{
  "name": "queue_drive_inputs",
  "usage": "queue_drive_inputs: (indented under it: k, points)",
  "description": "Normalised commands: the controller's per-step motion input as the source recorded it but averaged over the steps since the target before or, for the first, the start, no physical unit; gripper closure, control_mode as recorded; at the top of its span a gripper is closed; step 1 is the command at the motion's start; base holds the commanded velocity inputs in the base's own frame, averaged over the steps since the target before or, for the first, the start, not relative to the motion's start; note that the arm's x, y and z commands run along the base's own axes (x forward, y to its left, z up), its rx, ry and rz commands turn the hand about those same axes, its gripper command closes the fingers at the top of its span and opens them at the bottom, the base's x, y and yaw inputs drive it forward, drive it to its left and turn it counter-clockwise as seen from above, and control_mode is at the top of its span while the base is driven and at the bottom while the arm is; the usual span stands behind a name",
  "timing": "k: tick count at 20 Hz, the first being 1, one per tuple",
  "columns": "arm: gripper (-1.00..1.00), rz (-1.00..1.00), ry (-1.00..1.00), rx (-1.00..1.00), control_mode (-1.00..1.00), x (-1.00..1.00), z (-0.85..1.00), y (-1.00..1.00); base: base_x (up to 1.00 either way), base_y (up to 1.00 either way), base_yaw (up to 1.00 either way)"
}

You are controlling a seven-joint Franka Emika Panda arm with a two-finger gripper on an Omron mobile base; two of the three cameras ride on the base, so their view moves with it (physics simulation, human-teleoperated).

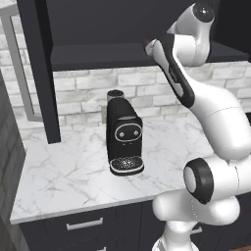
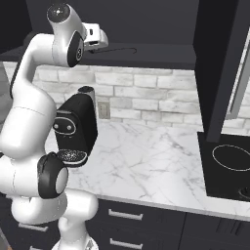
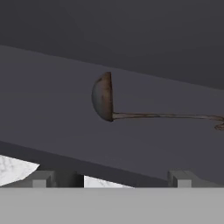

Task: Open the cabinet and move the ladle to the pot. Then close the cabinet.

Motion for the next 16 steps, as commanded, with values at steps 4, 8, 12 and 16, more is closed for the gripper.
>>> queue_drive_inputs:
  k: [4,8,12,16]
  points:
    - [-1.0,-0.06,0.0,0.0,-1.0,0.42,0.0,0.01,0.0,0.0,0.0]
    - [-1.0,-0.05,0.0,0.0,-1.0,0.24,0.0,0.13,0.0,0.0,0.0]
    - [-1.0,-0.02,0.0,0.0,-1.0,0.08,0.0,0.22,0.0,0.0,0.0]
    - [-1.0,-0.01,0.0,0.0,-1.0,0.18,0.0,0.1,0.0,0.0,0.0]
